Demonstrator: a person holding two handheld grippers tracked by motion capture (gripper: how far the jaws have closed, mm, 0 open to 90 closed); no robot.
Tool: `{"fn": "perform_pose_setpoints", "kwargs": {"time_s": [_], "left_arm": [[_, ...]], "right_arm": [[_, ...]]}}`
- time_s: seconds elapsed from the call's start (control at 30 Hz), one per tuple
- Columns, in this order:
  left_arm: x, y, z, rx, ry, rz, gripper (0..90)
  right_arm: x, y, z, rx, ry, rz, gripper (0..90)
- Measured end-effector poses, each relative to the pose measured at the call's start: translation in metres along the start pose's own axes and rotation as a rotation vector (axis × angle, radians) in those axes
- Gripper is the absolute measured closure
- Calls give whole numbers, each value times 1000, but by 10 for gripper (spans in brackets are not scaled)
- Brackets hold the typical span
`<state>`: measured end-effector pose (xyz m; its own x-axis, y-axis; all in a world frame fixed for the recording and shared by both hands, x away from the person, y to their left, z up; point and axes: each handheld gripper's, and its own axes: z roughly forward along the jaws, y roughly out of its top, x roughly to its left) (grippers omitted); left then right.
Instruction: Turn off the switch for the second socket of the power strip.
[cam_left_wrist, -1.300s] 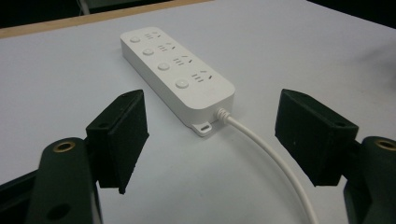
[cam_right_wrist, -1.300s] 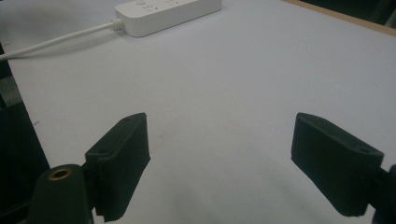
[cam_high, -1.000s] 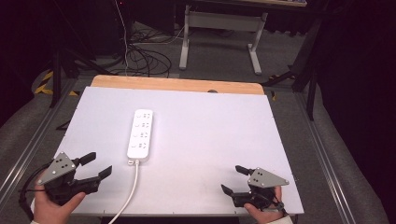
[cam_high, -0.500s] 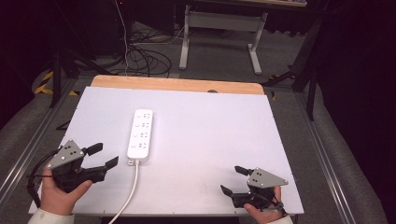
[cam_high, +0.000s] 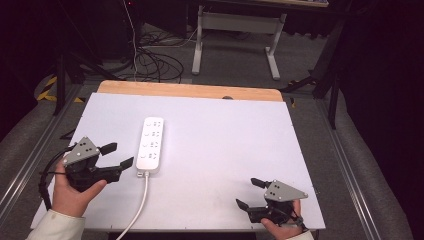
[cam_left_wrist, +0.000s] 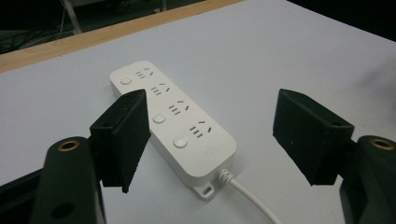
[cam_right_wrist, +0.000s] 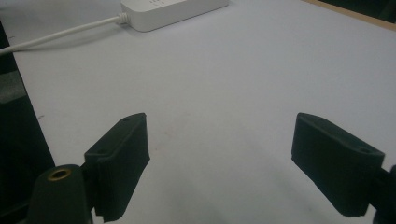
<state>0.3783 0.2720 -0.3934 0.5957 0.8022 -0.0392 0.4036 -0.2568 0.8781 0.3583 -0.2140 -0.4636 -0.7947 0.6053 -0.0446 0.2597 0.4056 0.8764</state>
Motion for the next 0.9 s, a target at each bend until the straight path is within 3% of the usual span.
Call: {"fn": "perform_pose_setpoints", "kwargs": {"time_s": [0.2,0.6,0.63,0.73,0.9], "left_arm": [[3,8,11,15,8,11,281],[8,17,30,35,-1,-8,289],[9,18,32,39,7,7,290],[10,19,39,47,0,-9,291],[12,21,48,60,6,9,296]], "right_arm": [[0,0,0,2,3,-1,197],[0,0,1,2,6,-4,197],[0,0,1,2,7,-4,197],[0,0,1,3,9,-2,197],[0,0,1,3,10,-2,196]]}}
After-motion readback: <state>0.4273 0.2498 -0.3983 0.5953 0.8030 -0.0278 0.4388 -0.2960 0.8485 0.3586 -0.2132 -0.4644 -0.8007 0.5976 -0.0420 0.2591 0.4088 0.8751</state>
